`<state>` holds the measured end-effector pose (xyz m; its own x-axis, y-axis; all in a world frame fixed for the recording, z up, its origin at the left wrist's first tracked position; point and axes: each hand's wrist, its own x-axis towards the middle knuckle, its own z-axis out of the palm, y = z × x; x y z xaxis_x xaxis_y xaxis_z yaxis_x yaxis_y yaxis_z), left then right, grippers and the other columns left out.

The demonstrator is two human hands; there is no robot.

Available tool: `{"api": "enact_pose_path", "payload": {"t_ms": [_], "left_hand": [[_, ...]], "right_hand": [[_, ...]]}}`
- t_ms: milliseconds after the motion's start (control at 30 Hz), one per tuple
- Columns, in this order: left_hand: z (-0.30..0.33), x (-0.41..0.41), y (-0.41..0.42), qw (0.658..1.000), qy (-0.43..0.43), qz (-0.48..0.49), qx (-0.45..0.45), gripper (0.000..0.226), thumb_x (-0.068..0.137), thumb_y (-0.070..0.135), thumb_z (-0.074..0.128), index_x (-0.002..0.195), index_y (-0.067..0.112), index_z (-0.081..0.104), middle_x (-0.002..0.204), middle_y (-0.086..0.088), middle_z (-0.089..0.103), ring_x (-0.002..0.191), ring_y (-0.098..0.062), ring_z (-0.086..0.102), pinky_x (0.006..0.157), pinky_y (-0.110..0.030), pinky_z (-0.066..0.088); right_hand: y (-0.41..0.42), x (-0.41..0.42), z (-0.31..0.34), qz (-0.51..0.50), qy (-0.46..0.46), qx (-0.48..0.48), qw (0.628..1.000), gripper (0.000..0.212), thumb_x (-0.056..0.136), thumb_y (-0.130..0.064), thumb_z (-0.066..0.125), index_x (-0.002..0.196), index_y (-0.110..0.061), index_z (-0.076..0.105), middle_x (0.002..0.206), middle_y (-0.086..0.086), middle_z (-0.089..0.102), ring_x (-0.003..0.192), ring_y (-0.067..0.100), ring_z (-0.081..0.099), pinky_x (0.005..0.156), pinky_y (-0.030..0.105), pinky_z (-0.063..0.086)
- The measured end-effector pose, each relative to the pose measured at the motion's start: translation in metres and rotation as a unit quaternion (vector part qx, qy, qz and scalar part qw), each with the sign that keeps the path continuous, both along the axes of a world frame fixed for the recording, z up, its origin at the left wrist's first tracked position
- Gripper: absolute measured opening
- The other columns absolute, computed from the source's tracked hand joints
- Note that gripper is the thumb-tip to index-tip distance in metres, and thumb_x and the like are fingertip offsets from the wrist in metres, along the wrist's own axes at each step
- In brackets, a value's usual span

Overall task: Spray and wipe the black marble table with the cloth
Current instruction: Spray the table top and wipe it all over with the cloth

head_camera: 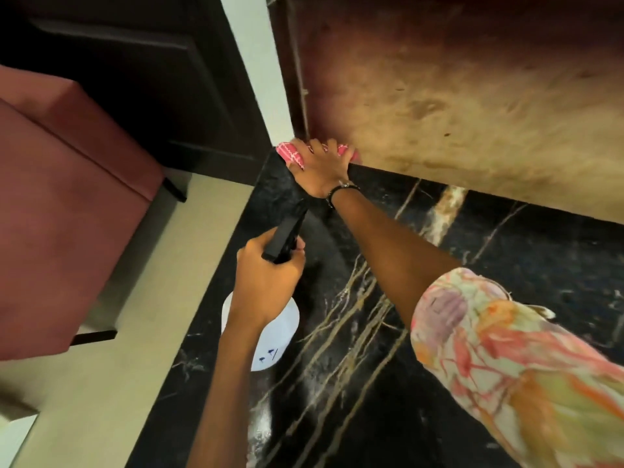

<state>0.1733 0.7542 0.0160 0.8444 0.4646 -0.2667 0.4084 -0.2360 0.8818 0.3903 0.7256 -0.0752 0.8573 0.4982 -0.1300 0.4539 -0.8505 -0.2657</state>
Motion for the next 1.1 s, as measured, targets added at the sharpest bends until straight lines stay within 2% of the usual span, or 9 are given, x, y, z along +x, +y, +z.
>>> {"api": "enact_pose_path", "payload": {"t_ms": [133, 267, 333, 400, 467, 600, 733, 967, 1100], "left_hand": [[-0.007, -0.018, 0.027, 1.000, 0.000, 0.012, 0.028, 0.008, 0.083, 0.007, 0.061, 0.078, 0.010, 0.065, 0.067, -0.021, 0.058, 0.046, -0.021, 0.042, 0.048, -0.030, 0.036], [-0.009, -0.028, 0.037, 0.999, 0.000, 0.026, 0.025, 0.006, 0.083, 0.007, 0.061, 0.079, 0.009, 0.065, 0.070, -0.022, 0.059, 0.046, -0.022, 0.041, 0.050, -0.031, 0.035], [-0.008, -0.030, 0.035, 0.999, 0.000, 0.031, 0.014, 0.006, 0.083, 0.006, 0.060, 0.080, 0.008, 0.065, 0.074, -0.022, 0.061, 0.046, -0.021, 0.042, 0.051, -0.029, 0.035], [-0.007, -0.031, 0.029, 0.999, 0.005, 0.033, 0.001, 0.006, 0.084, 0.007, 0.060, 0.079, 0.007, 0.065, 0.077, -0.024, 0.063, 0.045, -0.020, 0.043, 0.051, -0.028, 0.036], [-0.005, -0.033, 0.023, 0.999, 0.010, 0.034, -0.011, 0.007, 0.084, 0.007, 0.061, 0.078, 0.007, 0.065, 0.074, -0.022, 0.062, 0.042, -0.015, 0.044, 0.049, -0.028, 0.036], [-0.001, -0.044, 0.015, 0.998, 0.014, 0.049, -0.028, 0.006, 0.085, 0.008, 0.061, 0.080, 0.008, 0.065, 0.065, -0.014, 0.059, 0.039, -0.011, 0.044, 0.049, -0.023, 0.036], [0.000, -0.059, 0.019, 0.997, 0.014, 0.076, -0.027, 0.008, 0.084, 0.008, 0.061, 0.079, 0.012, 0.067, 0.064, -0.011, 0.059, 0.040, -0.011, 0.045, 0.049, -0.023, 0.035], [-0.005, -0.083, 0.040, 0.996, 0.010, 0.089, 0.009, 0.005, 0.085, 0.010, 0.061, 0.086, 0.010, 0.066, 0.063, -0.010, 0.056, 0.041, -0.011, 0.044, 0.046, -0.024, 0.036], [-0.003, -0.094, 0.048, 0.995, 0.008, 0.098, 0.023, 0.009, 0.085, 0.007, 0.059, 0.082, 0.013, 0.066, 0.068, -0.011, 0.061, 0.041, -0.011, 0.045, 0.048, -0.025, 0.036]], "right_hand": [[0.042, -0.006, -0.006, 0.060, -0.045, 0.040, 0.996, 0.047, 0.098, -0.044, 0.034, 0.144, -0.037, 0.030, 0.152, -0.007, 0.032, 0.137, 0.029, 0.027, 0.110, 0.064, 0.007], [0.031, -0.016, -0.010, 0.105, -0.072, 0.028, 0.992, 0.047, 0.099, -0.044, 0.031, 0.147, -0.039, 0.026, 0.157, -0.010, 0.023, 0.144, 0.025, 0.017, 0.110, 0.063, 0.008], [0.007, -0.019, -0.013, 0.102, -0.083, 0.026, 0.991, 0.047, 0.099, -0.046, 0.031, 0.146, -0.040, 0.027, 0.157, -0.010, 0.024, 0.143, 0.024, 0.020, 0.110, 0.060, 0.013], [-0.026, -0.023, -0.012, 0.097, -0.128, 0.051, 0.986, 0.046, 0.098, -0.045, 0.038, 0.143, -0.037, 0.036, 0.153, -0.008, 0.034, 0.139, 0.024, 0.032, 0.108, 0.057, 0.024], [-0.062, -0.021, -0.015, 0.066, -0.172, 0.068, 0.981, 0.044, 0.097, -0.038, 0.046, 0.141, -0.031, 0.043, 0.148, -0.003, 0.043, 0.135, 0.026, 0.039, 0.110, 0.052, 0.027], [-0.091, -0.021, -0.013, -0.079, -0.084, 0.023, 0.993, 0.048, 0.098, -0.047, 0.037, 0.144, -0.038, 0.031, 0.152, -0.006, 0.034, 0.136, 0.034, 0.032, 0.110, 0.061, 0.017], [-0.054, -0.024, -0.009, -0.009, -0.083, 0.042, 0.996, 0.046, 0.098, -0.044, 0.038, 0.144, -0.037, 0.035, 0.153, -0.007, 0.033, 0.138, 0.030, 0.028, 0.110, 0.061, 0.015], [0.034, -0.012, -0.004, 0.121, -0.061, -0.001, 0.991, 0.047, 0.100, -0.045, 0.029, 0.147, -0.040, 0.025, 0.158, -0.009, 0.020, 0.146, 0.028, 0.012, 0.110, 0.065, 0.005], [0.053, -0.015, -0.004, 0.173, -0.063, -0.029, 0.982, 0.044, 0.100, -0.044, 0.029, 0.143, -0.037, 0.035, 0.156, -0.007, 0.027, 0.147, 0.030, 0.008, 0.108, 0.070, 0.000]]}}
